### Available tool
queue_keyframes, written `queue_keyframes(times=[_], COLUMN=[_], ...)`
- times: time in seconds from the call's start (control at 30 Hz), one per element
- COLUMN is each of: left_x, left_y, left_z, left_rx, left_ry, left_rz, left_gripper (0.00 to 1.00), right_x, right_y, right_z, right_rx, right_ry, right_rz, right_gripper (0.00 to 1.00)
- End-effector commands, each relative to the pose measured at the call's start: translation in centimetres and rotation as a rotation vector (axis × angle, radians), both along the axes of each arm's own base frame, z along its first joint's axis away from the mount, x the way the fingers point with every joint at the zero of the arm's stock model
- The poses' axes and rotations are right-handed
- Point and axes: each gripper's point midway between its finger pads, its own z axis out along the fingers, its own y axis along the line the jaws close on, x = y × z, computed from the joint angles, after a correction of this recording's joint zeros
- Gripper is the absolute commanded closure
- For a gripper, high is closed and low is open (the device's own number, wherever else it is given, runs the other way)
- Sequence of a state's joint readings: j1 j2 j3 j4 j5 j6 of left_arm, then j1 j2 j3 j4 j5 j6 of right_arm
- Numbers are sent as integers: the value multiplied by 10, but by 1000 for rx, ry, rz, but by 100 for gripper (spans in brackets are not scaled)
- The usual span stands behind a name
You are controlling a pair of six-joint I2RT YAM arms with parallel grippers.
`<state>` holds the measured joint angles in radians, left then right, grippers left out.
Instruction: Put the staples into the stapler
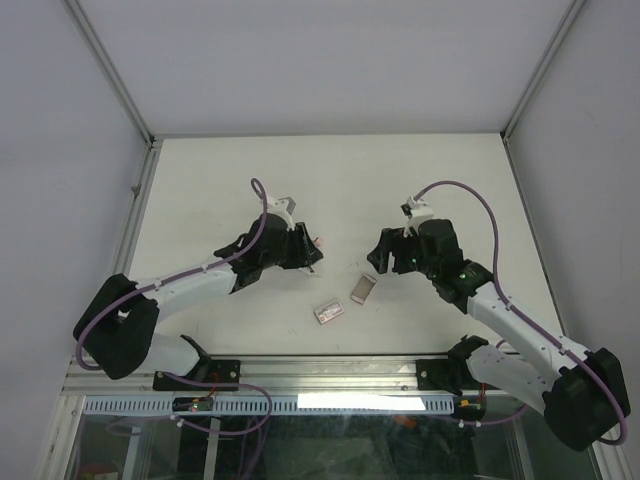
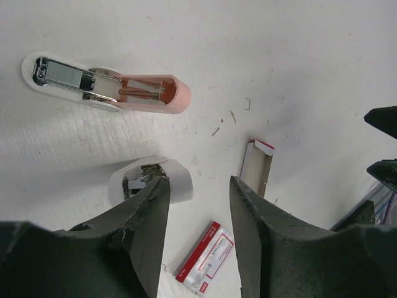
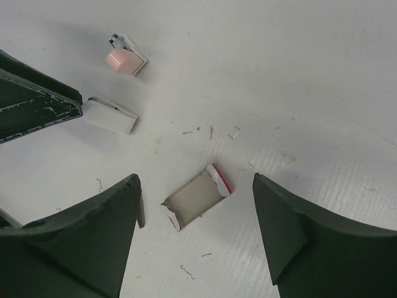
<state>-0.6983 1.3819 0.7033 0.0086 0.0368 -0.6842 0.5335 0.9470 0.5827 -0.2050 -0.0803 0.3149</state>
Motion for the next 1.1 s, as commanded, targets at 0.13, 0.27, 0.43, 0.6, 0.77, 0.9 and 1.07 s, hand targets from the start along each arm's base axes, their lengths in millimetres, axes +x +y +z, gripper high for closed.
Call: queue_keyframes(times=[0.13,0.27,0.43,0.6,0.77,0.9,1.07], left_x=[6,8,6,4,2,-1,-2], left_y=[15,26,43,63,79,88,93], left_z=[22,29,27,19,20,21,24], left_rx=[-2,6,13,-21,-109,-166,-192], left_ry=[-84,-112,-116,-81,-63,-50,-51], left_rz=[22,51,100,144,174,175,174], left_gripper=[53,42,20,2,1,1,1], right_x=[3,-1,-13,-14,-2,10,21], right_y=[25,32,54,91,125,141,152], right_z=[22,20,19,12,1,-12,-25], right_rx=[88,96,120,65,52,49,42], right_ry=[-70,-69,-89,-162,-243,-266,-313], right_rz=[120,172,324,448,517,543,570], right_gripper=[24,24,23,22,22,26,27])
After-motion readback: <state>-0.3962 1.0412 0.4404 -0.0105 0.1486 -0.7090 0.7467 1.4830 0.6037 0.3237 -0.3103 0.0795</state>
